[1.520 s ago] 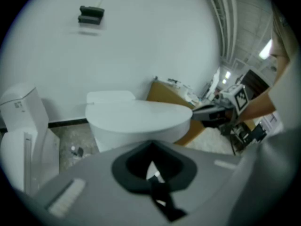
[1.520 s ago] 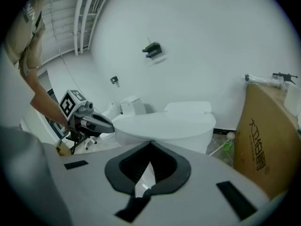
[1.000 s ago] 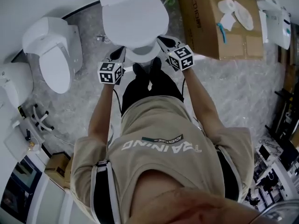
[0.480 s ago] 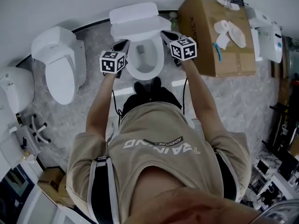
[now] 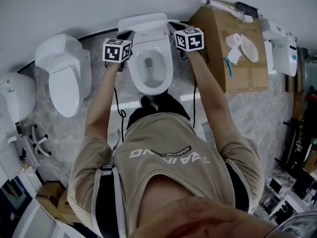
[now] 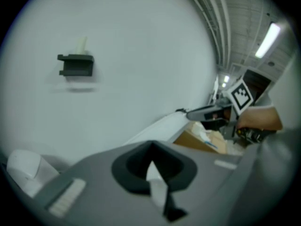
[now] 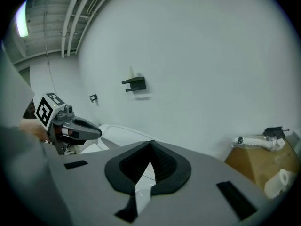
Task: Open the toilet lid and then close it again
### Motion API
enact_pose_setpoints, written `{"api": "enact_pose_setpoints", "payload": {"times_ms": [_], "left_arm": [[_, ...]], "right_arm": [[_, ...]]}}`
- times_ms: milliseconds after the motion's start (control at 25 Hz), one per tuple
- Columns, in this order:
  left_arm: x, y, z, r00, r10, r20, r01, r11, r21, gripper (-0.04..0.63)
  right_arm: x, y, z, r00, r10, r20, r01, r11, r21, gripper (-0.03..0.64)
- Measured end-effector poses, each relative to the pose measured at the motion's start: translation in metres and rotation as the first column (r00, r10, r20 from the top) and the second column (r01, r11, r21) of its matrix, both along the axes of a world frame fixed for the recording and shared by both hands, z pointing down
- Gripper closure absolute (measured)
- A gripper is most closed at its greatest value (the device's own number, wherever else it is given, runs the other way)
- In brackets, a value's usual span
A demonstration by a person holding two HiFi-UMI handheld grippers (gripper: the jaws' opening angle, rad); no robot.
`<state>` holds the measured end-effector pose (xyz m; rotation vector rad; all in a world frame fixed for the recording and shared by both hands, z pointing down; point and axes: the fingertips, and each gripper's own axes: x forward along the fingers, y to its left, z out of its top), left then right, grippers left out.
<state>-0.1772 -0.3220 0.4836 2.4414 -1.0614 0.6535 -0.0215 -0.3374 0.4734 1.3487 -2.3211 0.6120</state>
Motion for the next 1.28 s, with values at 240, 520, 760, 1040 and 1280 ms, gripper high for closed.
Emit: {"api": "enact_pose_setpoints", "payload": {"times_ms": [240, 520, 760, 1040, 1280], "left_arm": [[-0.002, -0.047, -0.014, 0.998, -0.068, 0.019, 0.068, 0.998, 0.009, 0.594], [-0.010, -0.095, -0.023, 0.987, -0.150, 0.053, 0.151, 0.989, -0.010, 0.594], [-0.011, -0.129, -0.028, 0.975, -0.193, 0.112, 0.194, 0.981, 0.005, 0.594], [-0.015, -0.165, -0.027, 0.968, -0.220, 0.121, 0.220, 0.975, 0.013, 0.595], [-0.013, -0.192, -0.025, 0.973, -0.189, 0.136, 0.187, 0.982, 0.023, 0.594]], "right_arm": [[-0.002, -0.049, -0.013, 0.999, -0.044, 0.022, 0.044, 0.999, 0.010, 0.606], [-0.008, -0.097, -0.020, 0.993, -0.102, 0.062, 0.103, 0.995, -0.005, 0.606], [-0.009, -0.131, -0.023, 0.985, -0.138, 0.106, 0.135, 0.990, 0.032, 0.606], [-0.012, -0.167, -0.024, 0.983, -0.129, 0.134, 0.125, 0.992, 0.034, 0.606], [-0.011, -0.195, -0.023, 0.992, -0.088, 0.092, 0.085, 0.996, 0.030, 0.606]]}}
